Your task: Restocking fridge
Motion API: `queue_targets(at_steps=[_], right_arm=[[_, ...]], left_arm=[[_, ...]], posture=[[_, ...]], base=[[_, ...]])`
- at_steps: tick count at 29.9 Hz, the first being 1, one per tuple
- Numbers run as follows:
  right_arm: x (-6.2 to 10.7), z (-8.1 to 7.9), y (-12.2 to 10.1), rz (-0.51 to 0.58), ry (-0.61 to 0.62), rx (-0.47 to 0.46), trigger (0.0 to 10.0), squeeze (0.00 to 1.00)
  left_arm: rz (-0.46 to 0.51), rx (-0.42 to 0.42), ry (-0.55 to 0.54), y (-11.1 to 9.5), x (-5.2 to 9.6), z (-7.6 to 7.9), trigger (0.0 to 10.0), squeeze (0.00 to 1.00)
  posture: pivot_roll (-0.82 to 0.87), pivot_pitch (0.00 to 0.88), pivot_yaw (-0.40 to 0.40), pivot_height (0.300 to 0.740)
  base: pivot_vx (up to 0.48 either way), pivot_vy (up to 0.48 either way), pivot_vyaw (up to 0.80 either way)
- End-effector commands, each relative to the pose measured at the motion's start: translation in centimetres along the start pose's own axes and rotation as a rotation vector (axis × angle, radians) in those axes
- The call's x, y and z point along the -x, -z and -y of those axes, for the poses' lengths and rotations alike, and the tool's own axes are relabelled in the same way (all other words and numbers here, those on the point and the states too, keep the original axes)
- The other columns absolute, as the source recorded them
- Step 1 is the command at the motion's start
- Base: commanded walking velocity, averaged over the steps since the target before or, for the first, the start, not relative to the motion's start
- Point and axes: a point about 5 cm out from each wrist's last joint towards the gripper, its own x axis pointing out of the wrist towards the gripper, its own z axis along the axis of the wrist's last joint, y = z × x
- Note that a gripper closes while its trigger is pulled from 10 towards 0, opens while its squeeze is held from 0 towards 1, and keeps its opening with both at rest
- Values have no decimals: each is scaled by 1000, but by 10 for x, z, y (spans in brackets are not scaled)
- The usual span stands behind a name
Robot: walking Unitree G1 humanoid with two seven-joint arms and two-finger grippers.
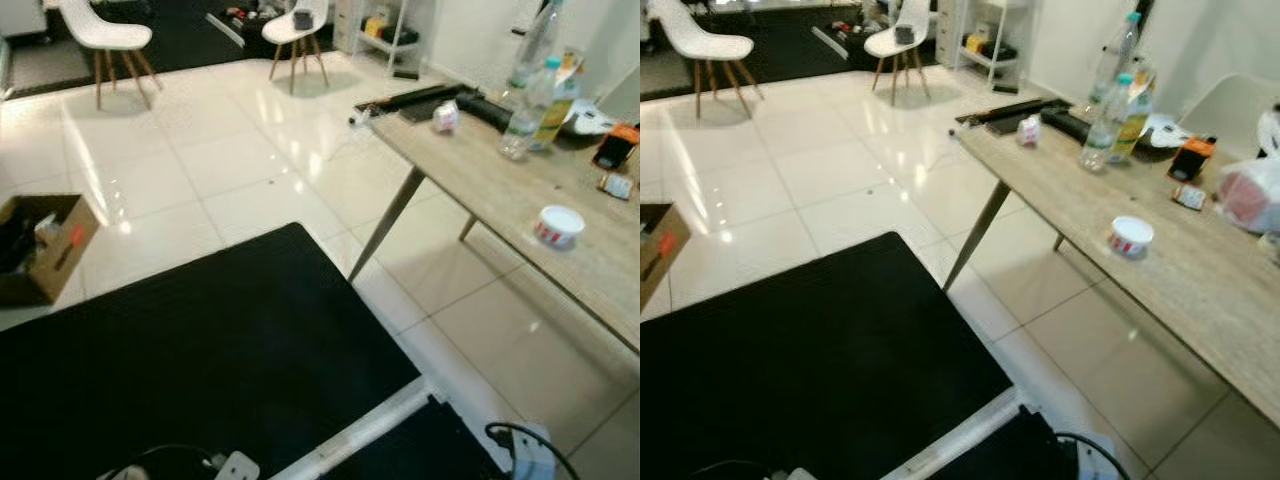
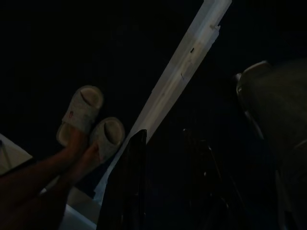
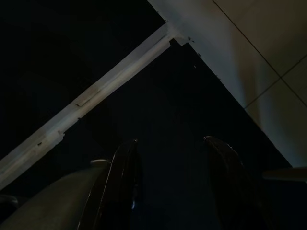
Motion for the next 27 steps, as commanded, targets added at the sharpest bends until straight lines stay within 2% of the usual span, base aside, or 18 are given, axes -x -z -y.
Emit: queue_targets(at_steps=[1, 16, 27], right_arm=[[0, 1, -3, 11, 5, -5, 10000, 0], [0, 1, -4, 12, 4, -6, 10000, 0], [0, 2, -4, 12, 7, -15, 10000, 0]], left_arm=[[3, -14, 25, -1, 0, 7, 10000, 322], [3, -16, 26, -1, 0, 8, 10000, 318], [4, -18, 26, -1, 0, 7, 10000, 318]], posture=[[1, 0, -43, 740], [2, 0, -43, 740], [2, 0, -44, 740]], base=[[439, 0, 0], [439, 0, 0], [437, 0, -614]])
